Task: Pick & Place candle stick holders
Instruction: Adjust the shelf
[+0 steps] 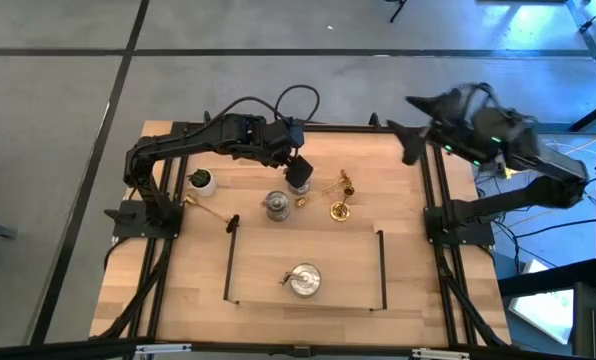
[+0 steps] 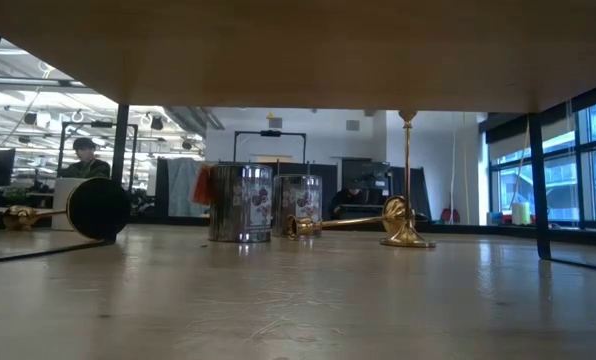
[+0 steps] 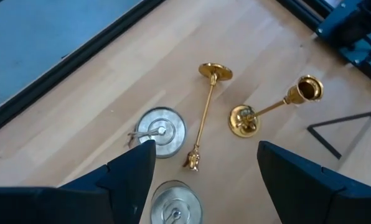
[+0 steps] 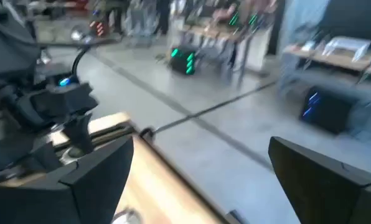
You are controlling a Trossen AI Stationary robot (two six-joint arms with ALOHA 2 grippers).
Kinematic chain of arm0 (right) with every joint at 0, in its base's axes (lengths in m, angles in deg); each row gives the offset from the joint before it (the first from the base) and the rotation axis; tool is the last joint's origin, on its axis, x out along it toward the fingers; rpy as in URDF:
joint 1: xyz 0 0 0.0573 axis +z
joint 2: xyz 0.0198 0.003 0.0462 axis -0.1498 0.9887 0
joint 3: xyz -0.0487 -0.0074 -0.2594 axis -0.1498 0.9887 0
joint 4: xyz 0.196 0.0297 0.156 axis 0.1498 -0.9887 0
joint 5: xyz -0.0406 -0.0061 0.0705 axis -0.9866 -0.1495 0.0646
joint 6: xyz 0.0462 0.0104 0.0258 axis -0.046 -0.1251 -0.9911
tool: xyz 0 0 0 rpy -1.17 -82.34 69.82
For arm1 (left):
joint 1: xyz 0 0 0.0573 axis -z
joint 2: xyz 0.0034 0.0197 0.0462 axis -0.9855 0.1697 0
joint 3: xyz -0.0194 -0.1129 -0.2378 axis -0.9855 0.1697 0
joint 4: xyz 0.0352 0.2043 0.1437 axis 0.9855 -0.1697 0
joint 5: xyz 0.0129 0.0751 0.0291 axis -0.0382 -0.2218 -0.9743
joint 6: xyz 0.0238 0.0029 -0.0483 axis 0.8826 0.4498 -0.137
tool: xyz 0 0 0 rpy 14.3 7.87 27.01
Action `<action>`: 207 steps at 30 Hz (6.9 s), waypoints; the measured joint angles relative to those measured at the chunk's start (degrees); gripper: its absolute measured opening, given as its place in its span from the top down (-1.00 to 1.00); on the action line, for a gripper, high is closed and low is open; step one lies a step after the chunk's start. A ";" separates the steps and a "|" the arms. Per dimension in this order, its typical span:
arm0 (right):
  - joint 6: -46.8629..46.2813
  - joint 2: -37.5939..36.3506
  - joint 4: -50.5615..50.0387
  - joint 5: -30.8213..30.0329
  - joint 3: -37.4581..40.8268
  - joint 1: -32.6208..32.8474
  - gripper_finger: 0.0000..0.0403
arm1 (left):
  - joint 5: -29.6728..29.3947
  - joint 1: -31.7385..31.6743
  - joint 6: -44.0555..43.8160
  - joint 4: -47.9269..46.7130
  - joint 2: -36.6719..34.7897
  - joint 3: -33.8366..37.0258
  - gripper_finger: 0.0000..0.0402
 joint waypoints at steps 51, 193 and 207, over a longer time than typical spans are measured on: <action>27.65 51.66 -11.51 39.99 -1.14 -16.34 -0.19 | 4.37 0.74 13.33 -7.35 0.00 0.00 -0.39; -17.90 3.39 33.93 25.57 54.83 4.37 -0.29 | 4.79 8.94 15.56 22.88 0.28 19.67 -0.39; -20.27 3.34 25.78 31.64 53.32 8.63 -0.29 | 4.58 8.76 15.82 20.86 0.26 19.67 -0.39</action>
